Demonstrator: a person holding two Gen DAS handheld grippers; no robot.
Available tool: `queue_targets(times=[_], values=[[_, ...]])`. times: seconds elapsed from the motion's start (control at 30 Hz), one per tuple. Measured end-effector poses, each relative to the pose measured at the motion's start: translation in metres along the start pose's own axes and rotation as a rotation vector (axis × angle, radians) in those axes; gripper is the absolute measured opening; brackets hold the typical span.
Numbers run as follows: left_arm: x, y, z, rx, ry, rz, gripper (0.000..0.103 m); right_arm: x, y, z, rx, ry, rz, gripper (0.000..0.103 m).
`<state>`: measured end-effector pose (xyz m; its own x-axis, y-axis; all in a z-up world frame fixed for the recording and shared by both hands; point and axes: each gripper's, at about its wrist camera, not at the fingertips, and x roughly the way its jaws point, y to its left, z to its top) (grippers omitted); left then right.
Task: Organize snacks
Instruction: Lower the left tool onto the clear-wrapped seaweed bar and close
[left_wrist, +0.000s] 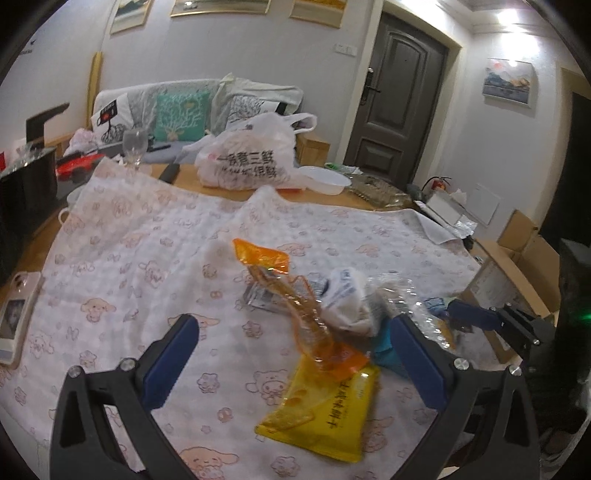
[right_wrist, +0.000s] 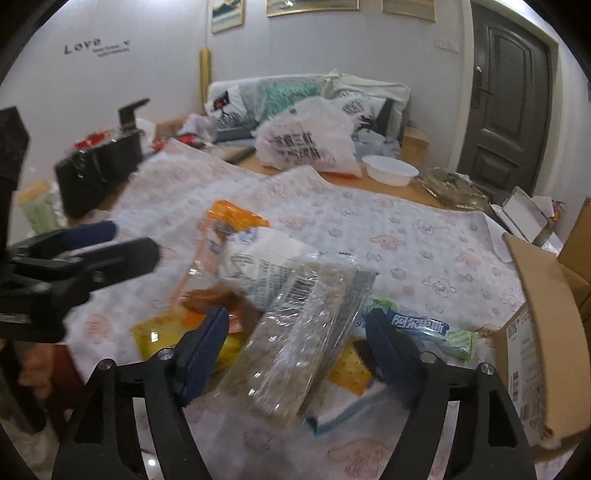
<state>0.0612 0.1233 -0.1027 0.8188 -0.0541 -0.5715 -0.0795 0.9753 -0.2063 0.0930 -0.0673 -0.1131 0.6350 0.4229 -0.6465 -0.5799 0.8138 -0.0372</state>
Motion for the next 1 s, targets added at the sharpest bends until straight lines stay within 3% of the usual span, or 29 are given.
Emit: queue_targets(times=[0.2,0.27,0.3,0.33,0.43,0.7,1.0], values=[[0.016,0.000,0.000,-0.005,0.036,0.007,0.102,0.018,-0.004,0.002,-0.007,0.022,-0.052,0.072],[0.018,-0.006,-0.001,0.008,0.045,0.002,0.102,0.018,-0.005,0.000,-0.014,0.019,-0.052,0.063],[0.019,-0.008,-0.001,0.014,0.049,0.000,0.102,0.018,-0.006,0.000,-0.016,0.025,-0.040,0.048],[0.021,-0.010,-0.001,0.017,0.052,0.000,0.102,0.017,-0.007,0.000,-0.010,0.031,-0.023,0.042],[0.022,-0.013,-0.001,0.017,0.054,-0.004,0.102,0.014,-0.014,-0.001,0.013,0.032,-0.004,0.038],[0.018,-0.023,-0.001,0.038,0.044,-0.027,0.102,-0.005,-0.027,-0.002,0.075,-0.014,-0.023,0.038],[0.011,-0.070,-0.008,0.131,0.036,-0.110,0.102,-0.040,-0.044,-0.029,0.114,-0.069,-0.015,0.038]])
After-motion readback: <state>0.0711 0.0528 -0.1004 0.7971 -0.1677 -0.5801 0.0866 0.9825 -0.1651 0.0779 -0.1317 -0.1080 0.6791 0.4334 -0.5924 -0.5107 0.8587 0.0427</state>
